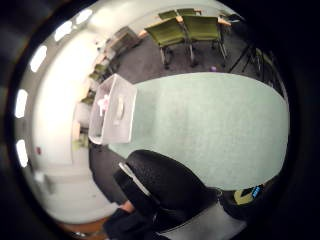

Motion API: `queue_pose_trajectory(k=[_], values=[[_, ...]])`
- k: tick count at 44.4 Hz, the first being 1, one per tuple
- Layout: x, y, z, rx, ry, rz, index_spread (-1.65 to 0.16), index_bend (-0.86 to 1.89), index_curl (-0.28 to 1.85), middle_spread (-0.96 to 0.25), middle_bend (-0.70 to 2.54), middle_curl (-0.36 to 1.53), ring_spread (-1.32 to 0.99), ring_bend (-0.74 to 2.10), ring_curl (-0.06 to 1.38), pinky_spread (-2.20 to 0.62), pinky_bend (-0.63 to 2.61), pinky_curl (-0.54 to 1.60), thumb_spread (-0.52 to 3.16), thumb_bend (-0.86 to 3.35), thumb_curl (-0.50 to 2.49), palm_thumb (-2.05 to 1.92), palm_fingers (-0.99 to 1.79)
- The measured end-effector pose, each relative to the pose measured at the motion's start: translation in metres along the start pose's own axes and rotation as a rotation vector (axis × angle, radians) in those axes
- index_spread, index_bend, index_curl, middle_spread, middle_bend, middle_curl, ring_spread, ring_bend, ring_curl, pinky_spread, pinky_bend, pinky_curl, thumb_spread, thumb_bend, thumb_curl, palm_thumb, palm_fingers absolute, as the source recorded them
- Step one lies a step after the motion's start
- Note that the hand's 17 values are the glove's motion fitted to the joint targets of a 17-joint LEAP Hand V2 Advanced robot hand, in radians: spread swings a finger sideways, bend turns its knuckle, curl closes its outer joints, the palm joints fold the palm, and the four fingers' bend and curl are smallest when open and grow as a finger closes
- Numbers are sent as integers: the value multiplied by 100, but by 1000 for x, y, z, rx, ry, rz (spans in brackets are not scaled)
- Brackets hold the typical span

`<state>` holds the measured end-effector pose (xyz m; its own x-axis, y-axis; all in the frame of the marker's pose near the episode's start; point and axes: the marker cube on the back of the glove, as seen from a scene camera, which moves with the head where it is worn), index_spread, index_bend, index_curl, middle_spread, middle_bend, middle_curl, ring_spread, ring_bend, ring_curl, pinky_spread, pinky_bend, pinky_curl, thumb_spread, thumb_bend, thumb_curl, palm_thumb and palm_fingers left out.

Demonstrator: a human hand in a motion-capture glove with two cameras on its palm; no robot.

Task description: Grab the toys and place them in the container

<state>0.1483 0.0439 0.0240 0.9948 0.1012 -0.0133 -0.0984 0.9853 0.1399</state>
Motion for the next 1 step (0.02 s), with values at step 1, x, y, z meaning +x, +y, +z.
queue_pose_trajectory(k=[1], values=[[0,0,0,0,-1,0,-16,19,52,-4,26,41,-15,24,23,-4,54,31,95,-11,17,-15,0]])
